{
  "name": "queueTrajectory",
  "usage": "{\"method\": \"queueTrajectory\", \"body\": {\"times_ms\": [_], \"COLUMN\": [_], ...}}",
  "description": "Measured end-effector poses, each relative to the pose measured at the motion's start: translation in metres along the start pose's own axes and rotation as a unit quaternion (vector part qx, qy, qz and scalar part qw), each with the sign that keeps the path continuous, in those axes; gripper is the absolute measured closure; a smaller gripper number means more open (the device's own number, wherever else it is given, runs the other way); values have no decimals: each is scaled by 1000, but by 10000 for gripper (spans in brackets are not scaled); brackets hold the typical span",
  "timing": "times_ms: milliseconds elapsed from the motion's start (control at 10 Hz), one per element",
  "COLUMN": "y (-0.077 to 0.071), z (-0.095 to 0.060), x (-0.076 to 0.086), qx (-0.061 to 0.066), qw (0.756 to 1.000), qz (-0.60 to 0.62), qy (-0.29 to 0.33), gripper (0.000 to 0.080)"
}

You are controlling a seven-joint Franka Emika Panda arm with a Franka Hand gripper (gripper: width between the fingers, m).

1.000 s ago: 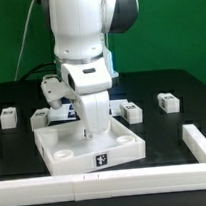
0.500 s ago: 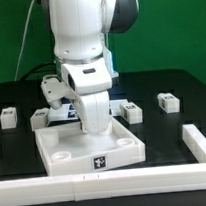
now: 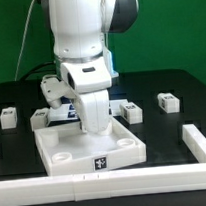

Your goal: Assemble one leg

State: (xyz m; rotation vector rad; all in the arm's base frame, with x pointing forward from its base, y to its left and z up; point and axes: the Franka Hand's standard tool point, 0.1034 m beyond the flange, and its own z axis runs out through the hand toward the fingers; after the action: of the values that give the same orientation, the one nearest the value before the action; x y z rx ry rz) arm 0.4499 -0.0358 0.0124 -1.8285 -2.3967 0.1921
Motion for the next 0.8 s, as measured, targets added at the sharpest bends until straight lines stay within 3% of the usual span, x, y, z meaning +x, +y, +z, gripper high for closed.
{"method": "queueTrajectory", "body": {"times_ms": [200,800], "y": [4,40], "z": [-1,-9], "x": [7,68], "qx": [-4,-17], "qw": [999,992], "qz": [35,127], "qy": [0,4], "gripper": [725,726]}}
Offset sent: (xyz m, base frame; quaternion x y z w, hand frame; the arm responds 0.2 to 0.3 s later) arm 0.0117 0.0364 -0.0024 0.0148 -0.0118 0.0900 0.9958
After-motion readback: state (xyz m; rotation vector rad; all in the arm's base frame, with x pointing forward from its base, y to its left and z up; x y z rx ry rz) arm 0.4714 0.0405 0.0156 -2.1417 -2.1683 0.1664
